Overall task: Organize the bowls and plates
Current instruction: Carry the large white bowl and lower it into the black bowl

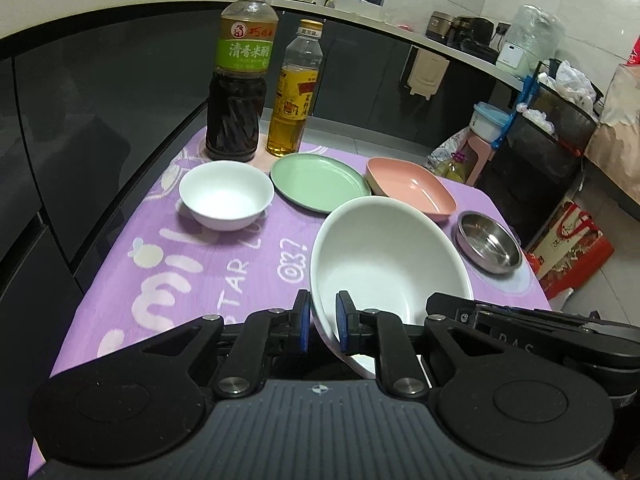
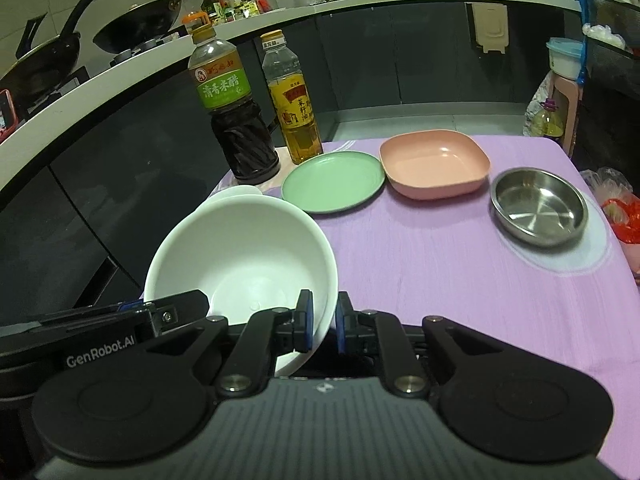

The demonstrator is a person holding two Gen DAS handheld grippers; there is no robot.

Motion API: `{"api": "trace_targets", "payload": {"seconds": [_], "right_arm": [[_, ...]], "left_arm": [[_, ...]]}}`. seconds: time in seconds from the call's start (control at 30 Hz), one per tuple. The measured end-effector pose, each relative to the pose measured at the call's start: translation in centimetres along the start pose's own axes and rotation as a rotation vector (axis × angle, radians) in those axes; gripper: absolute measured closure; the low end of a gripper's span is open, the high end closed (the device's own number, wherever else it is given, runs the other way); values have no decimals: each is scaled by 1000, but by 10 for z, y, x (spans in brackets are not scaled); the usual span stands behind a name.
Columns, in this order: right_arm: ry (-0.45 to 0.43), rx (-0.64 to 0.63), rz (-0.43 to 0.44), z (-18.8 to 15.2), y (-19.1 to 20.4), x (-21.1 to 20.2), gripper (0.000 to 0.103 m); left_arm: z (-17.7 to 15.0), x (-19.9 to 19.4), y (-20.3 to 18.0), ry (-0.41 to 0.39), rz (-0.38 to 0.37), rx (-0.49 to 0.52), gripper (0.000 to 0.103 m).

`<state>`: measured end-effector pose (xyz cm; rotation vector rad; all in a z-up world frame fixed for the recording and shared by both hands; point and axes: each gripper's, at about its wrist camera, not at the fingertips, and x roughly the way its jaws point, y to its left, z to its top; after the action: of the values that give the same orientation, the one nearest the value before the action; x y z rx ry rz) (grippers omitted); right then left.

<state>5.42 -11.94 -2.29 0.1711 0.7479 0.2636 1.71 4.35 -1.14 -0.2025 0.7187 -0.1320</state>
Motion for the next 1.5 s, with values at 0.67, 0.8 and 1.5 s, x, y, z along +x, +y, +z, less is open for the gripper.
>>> {"api": "trace_targets", "payload": {"seconds": [0.67,0.8,1.5], "right_arm": [[40,28,2,-35,-5,-17,89],[66,26,-6,-40,-5,-13,88],[106,14,-10,-46,-2,-4,87]], "left_arm": [[-31,-12,-3,75,-10,14,89],[-33,-11,-2,85,-4,9,89],[-41,-3,3,128,12,19,88]]}}
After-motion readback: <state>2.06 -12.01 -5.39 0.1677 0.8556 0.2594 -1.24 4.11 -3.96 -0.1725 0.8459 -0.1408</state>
